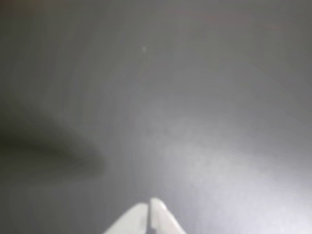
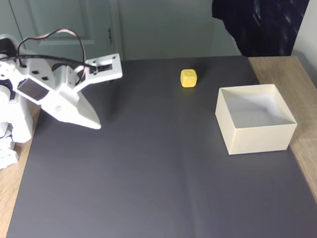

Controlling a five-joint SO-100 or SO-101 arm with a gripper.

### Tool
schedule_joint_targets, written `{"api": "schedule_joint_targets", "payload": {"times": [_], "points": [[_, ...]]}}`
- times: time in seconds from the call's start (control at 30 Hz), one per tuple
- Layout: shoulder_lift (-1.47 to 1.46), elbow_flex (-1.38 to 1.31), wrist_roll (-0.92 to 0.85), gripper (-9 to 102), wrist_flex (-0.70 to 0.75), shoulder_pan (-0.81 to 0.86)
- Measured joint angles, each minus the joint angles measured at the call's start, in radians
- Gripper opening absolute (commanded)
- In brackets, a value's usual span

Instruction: Grasp a cube block and put it in the white box.

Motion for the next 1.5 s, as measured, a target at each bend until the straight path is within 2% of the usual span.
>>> {"api": "schedule_joint_targets", "payload": {"times": [0.2, 0.3, 0.53, 0.7, 0.83, 1.03, 1.3, 1.5], "points": [[-0.472, -0.268, -0.003, 0, -0.273, -0.04], [-0.726, -0.448, -0.003, 0, -0.353, -0.055], [-1.157, -0.836, -0.012, 0, -0.407, -0.11], [-1.402, -1.104, -0.012, 6, -0.407, -0.155], [-1.496, -1.226, -0.012, 11, -0.407, -0.178], [-1.562, -1.25, -0.012, 17, -0.41, -0.209], [-1.629, -1.261, -0.012, 20, -0.433, -0.207], [-1.726, -1.37, -0.011, 22, -0.433, -0.181]]}}
